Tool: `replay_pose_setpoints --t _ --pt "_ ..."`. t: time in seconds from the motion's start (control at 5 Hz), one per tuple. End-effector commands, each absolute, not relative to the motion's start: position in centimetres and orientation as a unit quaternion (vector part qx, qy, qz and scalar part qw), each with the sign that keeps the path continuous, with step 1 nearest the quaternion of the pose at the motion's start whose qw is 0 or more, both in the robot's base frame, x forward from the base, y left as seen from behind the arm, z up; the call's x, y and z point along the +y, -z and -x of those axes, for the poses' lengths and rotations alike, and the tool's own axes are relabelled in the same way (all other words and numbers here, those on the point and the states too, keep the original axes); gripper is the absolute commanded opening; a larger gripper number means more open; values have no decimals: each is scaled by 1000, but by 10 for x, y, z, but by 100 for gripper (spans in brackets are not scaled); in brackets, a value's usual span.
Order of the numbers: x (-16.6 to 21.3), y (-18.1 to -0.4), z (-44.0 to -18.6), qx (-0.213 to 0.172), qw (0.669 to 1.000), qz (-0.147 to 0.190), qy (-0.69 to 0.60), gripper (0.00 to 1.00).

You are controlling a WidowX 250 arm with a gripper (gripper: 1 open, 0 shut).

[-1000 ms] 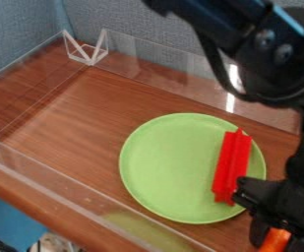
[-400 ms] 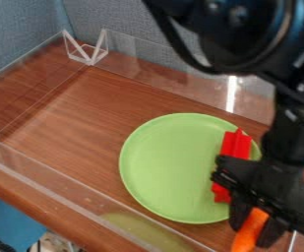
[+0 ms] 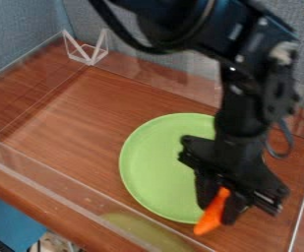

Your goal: Put the carrot on the green plate

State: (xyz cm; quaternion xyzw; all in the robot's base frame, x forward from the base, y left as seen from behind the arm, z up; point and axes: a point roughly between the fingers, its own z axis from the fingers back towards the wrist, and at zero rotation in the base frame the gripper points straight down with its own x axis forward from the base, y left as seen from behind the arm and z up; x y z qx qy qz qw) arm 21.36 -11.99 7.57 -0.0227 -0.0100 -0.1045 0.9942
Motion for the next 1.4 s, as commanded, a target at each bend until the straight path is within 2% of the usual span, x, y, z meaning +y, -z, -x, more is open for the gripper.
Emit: replay_pose_setpoints --t 0.0,0.2,0.4,0.6,0.8,1.0,1.2 --pt "-114 -73 -224 -19 992 43 120 0" --pt "-114 -70 -231 -12 997 40 61 100" --pt "-103 -72 -230 -5 996 38 82 100" --pt "-98 -105 -235 -21 993 30 110 100" --pt "-91 -150 -240 -44 990 21 133 100" --pt "-94 -181 -239 -70 989 11 131 100" --pt "-103 -184 -232 -93 986 6 138 100"
